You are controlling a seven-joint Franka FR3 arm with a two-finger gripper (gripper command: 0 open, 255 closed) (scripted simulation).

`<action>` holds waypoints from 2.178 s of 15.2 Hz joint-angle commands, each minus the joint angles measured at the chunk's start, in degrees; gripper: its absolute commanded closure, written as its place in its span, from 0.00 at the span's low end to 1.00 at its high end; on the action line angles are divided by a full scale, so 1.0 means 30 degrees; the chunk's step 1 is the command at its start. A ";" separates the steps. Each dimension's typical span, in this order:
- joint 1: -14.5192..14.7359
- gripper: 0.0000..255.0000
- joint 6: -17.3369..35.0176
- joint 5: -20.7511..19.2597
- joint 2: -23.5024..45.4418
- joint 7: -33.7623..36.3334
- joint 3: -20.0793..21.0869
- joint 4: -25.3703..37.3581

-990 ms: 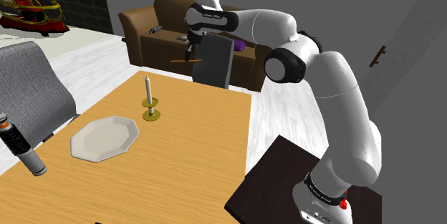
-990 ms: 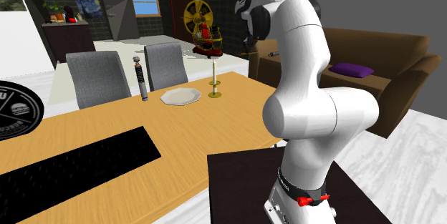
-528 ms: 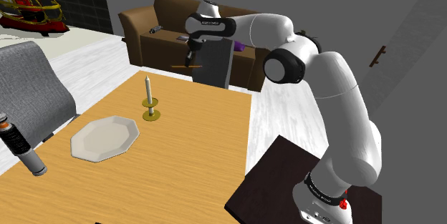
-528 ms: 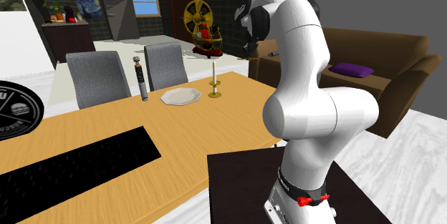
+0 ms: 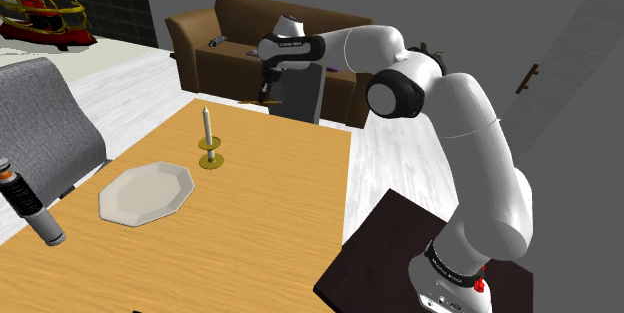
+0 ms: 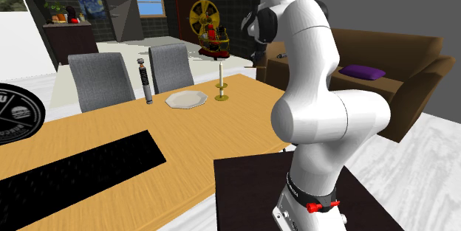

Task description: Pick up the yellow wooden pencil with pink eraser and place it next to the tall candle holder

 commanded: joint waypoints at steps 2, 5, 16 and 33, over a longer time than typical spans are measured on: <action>-0.0003 1.00 0.0577 0.0110 0.0327 -0.0131 0.0080 -0.0247; -0.0011 1.00 0.1141 0.0222 0.0599 -0.0281 0.0159 -0.0549; -0.0117 1.00 0.3013 0.0644 0.1882 -0.0807 0.0501 -0.1163; -0.0439 1.00 0.5314 0.1210 0.4650 -0.1483 0.1117 -0.0689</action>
